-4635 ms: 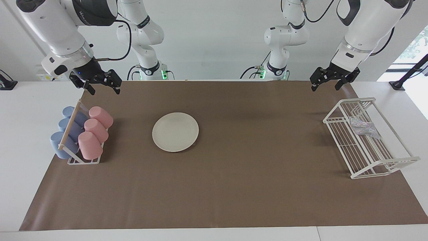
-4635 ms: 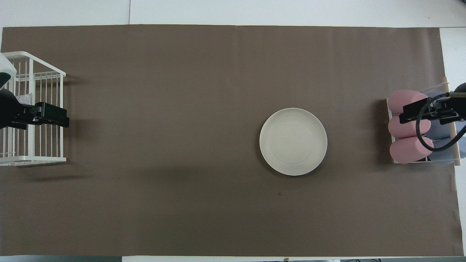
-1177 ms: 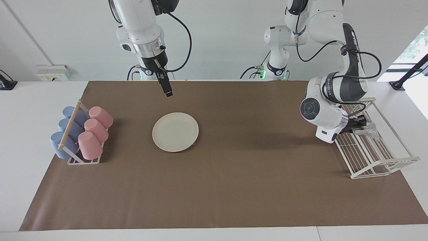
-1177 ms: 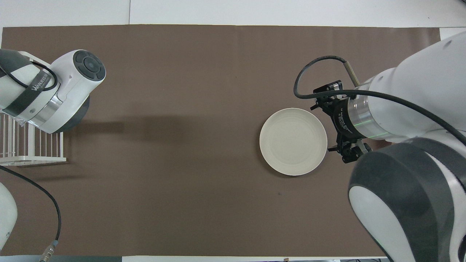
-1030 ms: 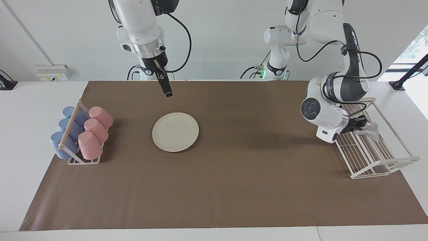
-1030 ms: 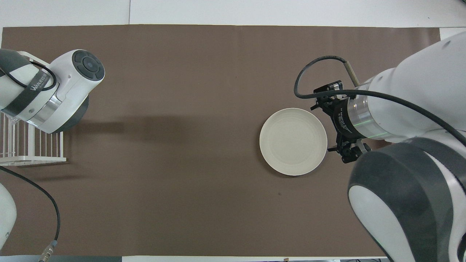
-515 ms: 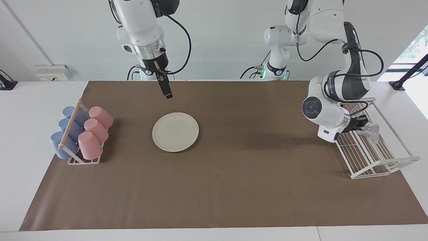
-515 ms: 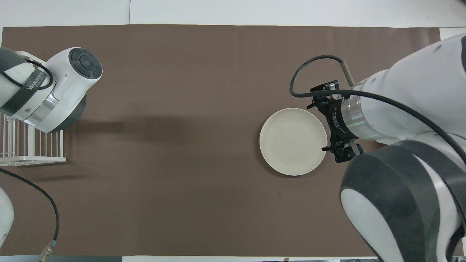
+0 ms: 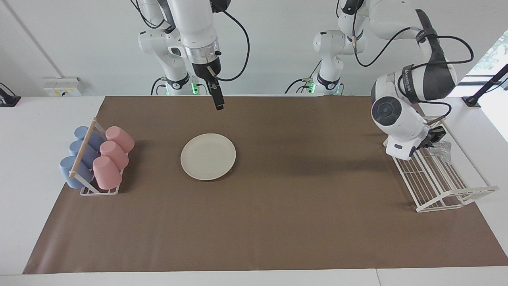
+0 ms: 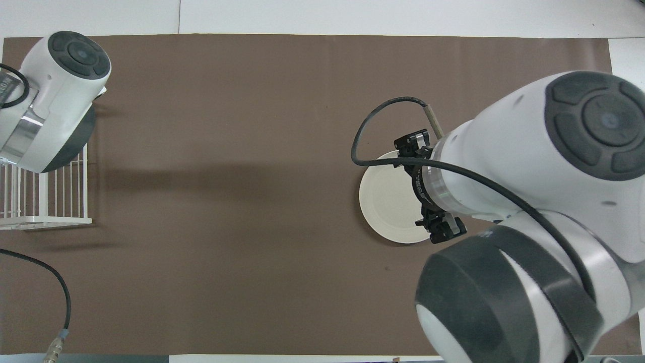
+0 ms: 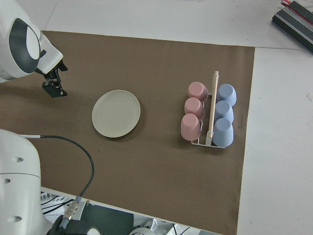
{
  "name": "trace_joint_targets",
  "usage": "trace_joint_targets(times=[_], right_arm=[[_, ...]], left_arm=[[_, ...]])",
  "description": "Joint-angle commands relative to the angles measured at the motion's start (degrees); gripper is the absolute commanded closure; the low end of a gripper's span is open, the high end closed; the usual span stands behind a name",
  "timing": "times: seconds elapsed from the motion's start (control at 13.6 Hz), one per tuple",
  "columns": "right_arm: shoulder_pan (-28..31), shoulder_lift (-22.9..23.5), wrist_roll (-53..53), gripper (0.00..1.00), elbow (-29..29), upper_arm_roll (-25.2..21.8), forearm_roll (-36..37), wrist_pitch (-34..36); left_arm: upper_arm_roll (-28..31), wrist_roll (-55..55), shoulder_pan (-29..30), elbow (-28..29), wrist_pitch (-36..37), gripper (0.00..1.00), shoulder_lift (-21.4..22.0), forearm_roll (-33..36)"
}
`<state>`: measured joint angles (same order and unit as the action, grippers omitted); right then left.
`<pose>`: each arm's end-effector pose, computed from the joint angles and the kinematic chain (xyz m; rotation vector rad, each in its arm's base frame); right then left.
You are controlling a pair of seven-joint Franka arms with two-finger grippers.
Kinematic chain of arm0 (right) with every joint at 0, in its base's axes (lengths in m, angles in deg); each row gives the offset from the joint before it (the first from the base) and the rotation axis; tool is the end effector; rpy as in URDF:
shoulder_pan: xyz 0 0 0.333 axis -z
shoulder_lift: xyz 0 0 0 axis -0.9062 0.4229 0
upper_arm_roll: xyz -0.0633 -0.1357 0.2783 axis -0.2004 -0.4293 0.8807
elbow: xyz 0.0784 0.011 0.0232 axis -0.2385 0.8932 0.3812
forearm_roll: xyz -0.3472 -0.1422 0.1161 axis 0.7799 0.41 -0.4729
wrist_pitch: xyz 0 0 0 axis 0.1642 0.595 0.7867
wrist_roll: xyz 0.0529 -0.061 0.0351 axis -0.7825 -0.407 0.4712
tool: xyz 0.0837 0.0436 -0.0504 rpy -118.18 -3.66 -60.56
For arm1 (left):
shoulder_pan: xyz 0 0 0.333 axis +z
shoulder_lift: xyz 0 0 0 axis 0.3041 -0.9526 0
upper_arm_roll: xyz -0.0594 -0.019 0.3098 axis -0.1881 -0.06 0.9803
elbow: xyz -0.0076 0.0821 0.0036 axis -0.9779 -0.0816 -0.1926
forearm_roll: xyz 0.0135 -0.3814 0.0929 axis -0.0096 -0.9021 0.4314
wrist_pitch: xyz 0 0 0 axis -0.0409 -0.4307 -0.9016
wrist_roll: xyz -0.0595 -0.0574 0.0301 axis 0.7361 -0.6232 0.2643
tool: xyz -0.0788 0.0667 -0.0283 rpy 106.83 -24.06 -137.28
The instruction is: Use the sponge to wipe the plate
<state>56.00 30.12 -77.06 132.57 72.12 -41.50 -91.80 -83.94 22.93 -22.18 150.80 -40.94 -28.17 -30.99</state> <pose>0.5002 0.2656 0.6021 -2.5146 1.8411 0.1183 0.6270 -0.0369 0.4842 -2.3509 -0.0296 0.1032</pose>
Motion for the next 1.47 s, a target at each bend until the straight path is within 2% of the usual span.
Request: trace_joint_targets(times=[0.0, 0.15, 0.29, 0.44, 0.59, 0.66, 0.74, 0.96, 1.18, 1.4], right_arm=[[-1.7, 8.1, -5.6, 0.0, -9.8, 0.3, 1.6, 3.9], [-2.6, 9.0, -8.9, 0.0, -10.1, 0.3, 1.6, 3.9], [-6.3, 11.7, -12.8, 0.0, -11.9, -0.3, 2.7, 3.9], [-8.2, 15.4, -17.5, 0.0, -16.8, -0.3, 3.6, 4.6], [-11.7, 20.2, -18.8, 0.0, -23.5, -0.6, 4.7, 7.1], [-12.2, 20.3, -18.8, 0.0, -23.9, -0.6, 4.8, 7.5], [-12.1, 20.3, -18.8, 0.0, -23.9, -0.4, 4.8, 8.5], [-12.5, 20.1, -19.9, 0.0, -23.8, -0.4, 4.6, 8.5], [-12.5, 20.1, -21.4, 0.0, -22.7, -0.1, 4.1, 4.2], [-12.5, 20.0, -23.0, 0.0, -22.0, 0.0, 3.5, 2.4]], left_arm=[[0.3, -1.5, -1.0, -7.7, 6.2, 1.0, -0.5, -10.9], [0.6, -1.4, -0.5, -11.9, 8.6, 1.0, -0.4, -22.5], [1.4, -1.4, 0.8, -12.8, 9.1, 1.0, 0.1, -34.0], [1.5, -1.2, 5.7, -12.7, 8.9, 1.0, 1.4, -47.3], [1.5, -1.4, 8.2, -12.7, 8.9, 1.0, 1.8, -57.5], [1.5, -1.6, 10.9, -12.3, 8.1, 1.0, 2.0, -63.4], [1.3, -1.7, 13.3, -10.6, 7.6, 1.0, 2.9, -68.6], [1.4, -4.8, 15.2, -1.3, 6.4, 1.0, 6.6, -81.5], [1.4, -11.1, 17.0, 12.0, 2.7, 1.0, 11.4, -93.1], [1.4, -16.1, 18.2, 19.7, 2.8, 1.0, 12.1, -104.4]])
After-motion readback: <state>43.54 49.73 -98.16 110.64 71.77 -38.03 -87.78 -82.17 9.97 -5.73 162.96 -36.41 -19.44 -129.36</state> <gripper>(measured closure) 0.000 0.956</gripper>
